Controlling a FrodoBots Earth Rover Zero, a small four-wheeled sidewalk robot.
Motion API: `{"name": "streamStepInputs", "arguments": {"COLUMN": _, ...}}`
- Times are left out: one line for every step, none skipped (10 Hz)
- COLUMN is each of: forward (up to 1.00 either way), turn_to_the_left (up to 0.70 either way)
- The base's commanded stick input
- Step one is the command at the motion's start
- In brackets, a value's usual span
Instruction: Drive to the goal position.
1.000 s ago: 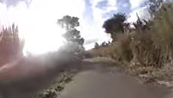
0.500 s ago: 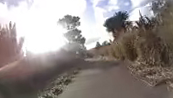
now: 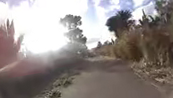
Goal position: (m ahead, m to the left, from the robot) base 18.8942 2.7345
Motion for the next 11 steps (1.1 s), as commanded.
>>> {"name": "streamStepInputs", "arguments": {"forward": 0.50, "turn_to_the_left": 0.01}}
{"name": "streamStepInputs", "arguments": {"forward": 0.50, "turn_to_the_left": 0.01}}
{"name": "streamStepInputs", "arguments": {"forward": 0.50, "turn_to_the_left": 0.01}}
{"name": "streamStepInputs", "arguments": {"forward": 0.50, "turn_to_the_left": 0.01}}
{"name": "streamStepInputs", "arguments": {"forward": 0.50, "turn_to_the_left": 0.01}}
{"name": "streamStepInputs", "arguments": {"forward": 0.50, "turn_to_the_left": 0.01}}
{"name": "streamStepInputs", "arguments": {"forward": 0.50, "turn_to_the_left": 0.01}}
{"name": "streamStepInputs", "arguments": {"forward": 0.50, "turn_to_the_left": 0.01}}
{"name": "streamStepInputs", "arguments": {"forward": 0.50, "turn_to_the_left": 0.01}}
{"name": "streamStepInputs", "arguments": {"forward": 0.50, "turn_to_the_left": 0.01}}
{"name": "streamStepInputs", "arguments": {"forward": 0.50, "turn_to_the_left": 0.01}}
